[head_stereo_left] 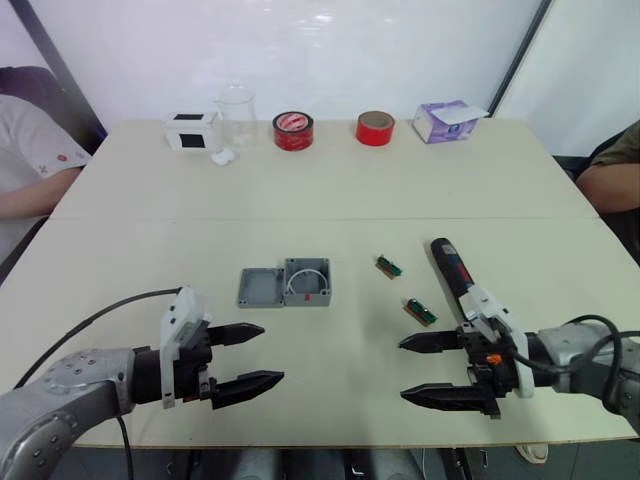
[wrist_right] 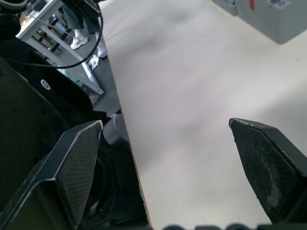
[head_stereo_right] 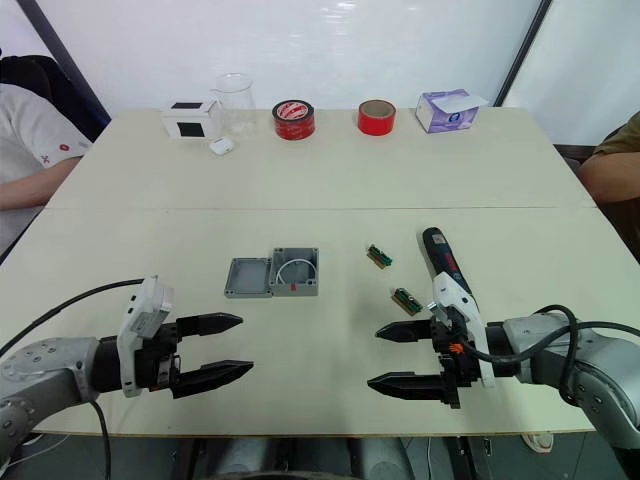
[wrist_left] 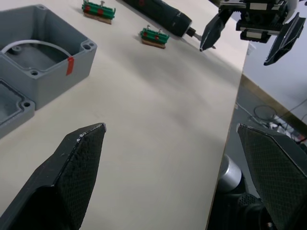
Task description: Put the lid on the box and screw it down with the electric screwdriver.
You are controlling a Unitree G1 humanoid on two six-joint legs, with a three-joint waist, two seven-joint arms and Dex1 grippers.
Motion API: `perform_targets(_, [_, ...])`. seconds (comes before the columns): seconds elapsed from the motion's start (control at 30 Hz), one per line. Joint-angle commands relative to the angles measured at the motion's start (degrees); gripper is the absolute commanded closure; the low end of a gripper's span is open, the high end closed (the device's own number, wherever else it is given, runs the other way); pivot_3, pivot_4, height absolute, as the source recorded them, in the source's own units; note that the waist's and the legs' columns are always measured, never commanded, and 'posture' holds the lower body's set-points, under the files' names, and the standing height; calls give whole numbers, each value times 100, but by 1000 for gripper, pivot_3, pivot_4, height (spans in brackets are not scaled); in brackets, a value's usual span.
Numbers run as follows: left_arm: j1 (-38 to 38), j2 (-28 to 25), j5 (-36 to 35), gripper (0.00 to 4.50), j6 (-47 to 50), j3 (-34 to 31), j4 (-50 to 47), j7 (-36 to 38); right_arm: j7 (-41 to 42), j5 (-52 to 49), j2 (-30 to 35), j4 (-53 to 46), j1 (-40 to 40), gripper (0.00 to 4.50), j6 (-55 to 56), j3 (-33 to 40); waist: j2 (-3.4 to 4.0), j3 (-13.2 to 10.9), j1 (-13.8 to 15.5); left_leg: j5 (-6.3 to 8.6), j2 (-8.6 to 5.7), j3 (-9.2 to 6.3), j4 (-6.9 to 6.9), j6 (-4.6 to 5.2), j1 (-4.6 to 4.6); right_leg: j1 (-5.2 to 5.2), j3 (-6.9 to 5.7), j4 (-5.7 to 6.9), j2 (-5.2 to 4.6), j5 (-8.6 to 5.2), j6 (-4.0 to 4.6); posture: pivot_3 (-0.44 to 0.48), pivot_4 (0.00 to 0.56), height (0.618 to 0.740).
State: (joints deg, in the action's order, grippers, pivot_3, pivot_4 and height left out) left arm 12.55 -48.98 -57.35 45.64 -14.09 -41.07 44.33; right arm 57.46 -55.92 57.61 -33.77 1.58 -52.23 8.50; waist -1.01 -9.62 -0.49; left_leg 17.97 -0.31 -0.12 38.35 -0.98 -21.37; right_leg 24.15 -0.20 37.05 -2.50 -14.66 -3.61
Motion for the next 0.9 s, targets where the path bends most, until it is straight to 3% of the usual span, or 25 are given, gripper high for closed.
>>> perform_targets(0.03, [-33, 50, -1, 0, -80, -6, -155, -68, -266, -305, -102, -210, -200, 10, -152, 93, 0, 0, 4, 0, 0, 0, 0, 0, 0, 0, 0, 0, 0, 0, 0, 0, 150, 740])
perform_targets(0.3, [-594, -210, 225, 0, 193, -254, 519, -318, -1282, -875, -564, -184, -802, 10, -602, 132, -1, 0, 5, 0, 0, -3, 1, 0, 0, 0, -1, 3, 2, 0, 0, 0, 150, 740])
perform_targets(0.47, [-2235, -983, 12, 0, 704, -240, 1530, 75, -2062, -1188, -1035, -115, -1479, 10, -641, 81, -10, -5, 6, 0, 1, -14, 17, 0, -10, 6, -6, 12, 9, 0, 1, 0, 150, 740])
perform_targets(0.6, [-3709, -1553, 974, 0, 394, 1079, 2041, 1202, -2310, -839, -1171, -231, -1717, 10, -511, -148, -9, -5, -9, 4, -4, -6, 28, 7, -14, 2, -5, 12, 10, 1, -1, 0, 150, 740])
perform_targets(0.77, [-5496, -973, 2483, 0, -268, 2987, 2971, 2367, -2255, -391, -1055, -444, -1755, 10, -459, -507, -9, -5, 7, 10, -14, -2, 43, 18, -19, -2, -4, 12, 7, 1, -1, 0, 150, 740])
perform_targets(0.9, [-6388, -378, 3518, 0, -710, 4089, 3693, 3048, -2266, -177, -1095, -540, -1614, 10, -365, -620, -10, -5, -9, 19, -12, -1, 65, 34, -30, 1, -2, 14, 12, 1, -2, 0, 150, 740])
